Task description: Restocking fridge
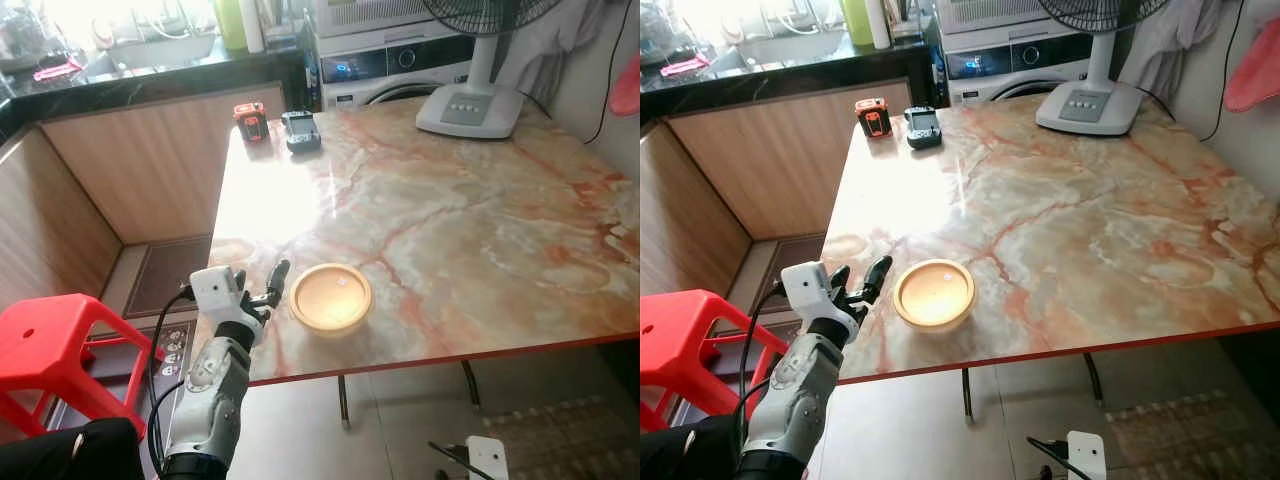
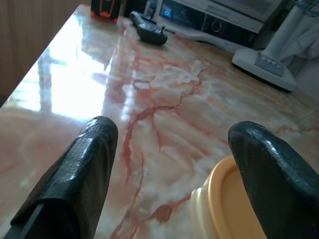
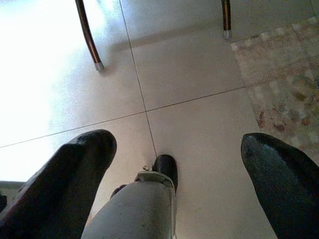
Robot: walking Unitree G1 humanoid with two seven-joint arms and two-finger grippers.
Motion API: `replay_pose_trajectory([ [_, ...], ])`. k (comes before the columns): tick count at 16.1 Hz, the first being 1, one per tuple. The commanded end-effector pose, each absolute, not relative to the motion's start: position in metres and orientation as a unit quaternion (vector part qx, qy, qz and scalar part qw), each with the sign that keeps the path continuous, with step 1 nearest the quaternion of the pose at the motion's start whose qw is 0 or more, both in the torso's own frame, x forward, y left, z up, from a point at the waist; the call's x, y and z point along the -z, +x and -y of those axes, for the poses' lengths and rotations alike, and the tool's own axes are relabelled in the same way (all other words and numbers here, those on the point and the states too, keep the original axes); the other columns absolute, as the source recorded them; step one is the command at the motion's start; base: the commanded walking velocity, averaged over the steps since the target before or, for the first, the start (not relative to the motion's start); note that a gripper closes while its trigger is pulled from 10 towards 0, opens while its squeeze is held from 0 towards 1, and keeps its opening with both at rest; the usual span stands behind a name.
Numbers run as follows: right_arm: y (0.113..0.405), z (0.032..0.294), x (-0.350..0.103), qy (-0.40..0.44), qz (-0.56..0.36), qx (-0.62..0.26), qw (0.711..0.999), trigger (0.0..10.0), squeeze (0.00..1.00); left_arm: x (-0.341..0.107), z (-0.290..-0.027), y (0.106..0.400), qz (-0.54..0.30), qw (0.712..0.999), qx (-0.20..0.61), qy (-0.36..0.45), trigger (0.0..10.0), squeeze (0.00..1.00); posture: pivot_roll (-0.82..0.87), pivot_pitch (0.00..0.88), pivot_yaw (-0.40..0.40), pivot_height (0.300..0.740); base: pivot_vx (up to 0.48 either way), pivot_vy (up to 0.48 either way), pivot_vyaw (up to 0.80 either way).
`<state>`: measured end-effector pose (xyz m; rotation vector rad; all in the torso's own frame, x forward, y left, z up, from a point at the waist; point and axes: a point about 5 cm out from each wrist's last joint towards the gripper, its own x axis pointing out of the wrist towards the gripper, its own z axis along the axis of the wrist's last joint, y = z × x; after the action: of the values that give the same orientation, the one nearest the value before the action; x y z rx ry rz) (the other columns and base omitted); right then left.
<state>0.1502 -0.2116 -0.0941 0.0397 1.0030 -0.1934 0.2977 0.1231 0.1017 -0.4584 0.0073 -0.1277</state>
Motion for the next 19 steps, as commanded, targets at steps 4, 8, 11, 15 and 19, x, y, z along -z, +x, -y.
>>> replay_pose_trajectory([
  [4,0.150,0.206,0.095,0.017,-0.483,0.083,0.871,10.0,0.00,-0.094,-0.109,0.301,-0.058,0.954,0.091,-0.281,10.0,0.24,-0.07,0.000,0.120,0.740,0.000,0.000,0.00],
  [8,0.151,0.205,0.095,0.017,-0.483,0.082,0.872,10.0,0.00,-0.093,-0.110,0.304,-0.081,0.951,0.116,-0.277,10.0,1.00,-0.07,0.000,0.120,0.740,0.000,0.000,0.00],
  [11,0.152,0.205,0.095,0.017,-0.480,0.083,0.873,10.0,0.00,-0.092,-0.102,0.304,-0.089,0.941,0.130,-0.300,10.0,1.00,-0.08,0.000,0.123,0.740,0.000,0.000,0.00],
  [15,0.151,0.205,0.095,0.017,-0.481,0.083,0.873,10.0,0.00,-0.089,-0.092,0.302,-0.109,0.925,0.137,-0.337,10.0,0.00,-0.07,0.000,0.120,0.740,0.000,0.000,0.00],
  [19,0.152,0.205,0.095,0.015,-0.480,0.081,0.873,10.0,0.00,-0.086,-0.080,0.300,-0.130,0.913,0.175,-0.345,10.0,0.00,-0.08,0.000,0.119,0.740,0.000,0.000,0.00],
])
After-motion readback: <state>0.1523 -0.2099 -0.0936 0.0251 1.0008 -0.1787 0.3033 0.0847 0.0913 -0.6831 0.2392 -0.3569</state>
